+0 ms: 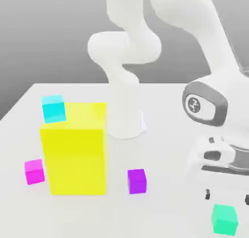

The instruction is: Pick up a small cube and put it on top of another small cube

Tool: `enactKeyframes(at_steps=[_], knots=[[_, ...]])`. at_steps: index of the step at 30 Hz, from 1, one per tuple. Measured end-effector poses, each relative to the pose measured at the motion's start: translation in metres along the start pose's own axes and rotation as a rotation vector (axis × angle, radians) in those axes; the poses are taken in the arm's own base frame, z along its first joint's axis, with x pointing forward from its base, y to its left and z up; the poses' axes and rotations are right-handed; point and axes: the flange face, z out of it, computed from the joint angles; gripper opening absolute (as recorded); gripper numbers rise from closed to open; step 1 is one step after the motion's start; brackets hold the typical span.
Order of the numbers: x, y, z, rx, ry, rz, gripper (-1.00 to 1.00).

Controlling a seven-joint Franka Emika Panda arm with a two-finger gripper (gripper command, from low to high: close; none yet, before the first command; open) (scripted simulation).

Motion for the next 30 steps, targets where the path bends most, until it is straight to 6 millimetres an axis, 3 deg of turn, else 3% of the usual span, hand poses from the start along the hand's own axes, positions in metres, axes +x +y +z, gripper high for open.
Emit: enactKeyframes(at_steps=[2,3,9,14,20,21,30], knots=[[-0.002,0.001,0.030,-0.002,-0.003,0.000,0.00],[-0.002,0.002,0.038,-0.003,-0.003,-0.001,-1.00],[-0.002,0.002,0.042,-0.002,-0.003,-0.001,-1.00],[-0.003,0.001,-0.014,0.000,-0.004,-0.004,-1.00],[-0.055,-0.026,-0.050,0.078,-0.040,-0.324,-1.00],[-0.054,-0.027,-0.051,0.081,-0.032,-0.369,-1.00],[0.019,-0.009,-0.046,0.006,0.101,-0.667,-1.00]])
